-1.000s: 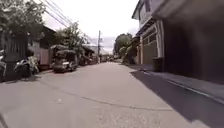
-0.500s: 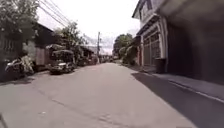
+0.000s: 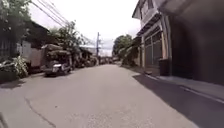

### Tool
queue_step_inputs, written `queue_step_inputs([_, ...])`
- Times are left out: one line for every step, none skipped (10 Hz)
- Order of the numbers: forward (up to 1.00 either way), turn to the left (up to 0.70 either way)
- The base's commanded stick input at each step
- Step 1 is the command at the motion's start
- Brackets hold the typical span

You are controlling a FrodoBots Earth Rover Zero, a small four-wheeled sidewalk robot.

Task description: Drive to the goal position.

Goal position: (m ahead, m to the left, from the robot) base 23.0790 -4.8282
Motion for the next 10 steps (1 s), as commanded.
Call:
queue_step_inputs([1.0, 0.0])
queue_step_inputs([1.0, 0.0])
queue_step_inputs([1.0, 0.0])
queue_step_inputs([1.0, 0.0])
queue_step_inputs([1.0, 0.0])
queue_step_inputs([1.0, 0.0])
queue_step_inputs([1.0, 0.0])
queue_step_inputs([1.0, 0.0])
queue_step_inputs([1.0, 0.0])
queue_step_inputs([1.0, 0.0])
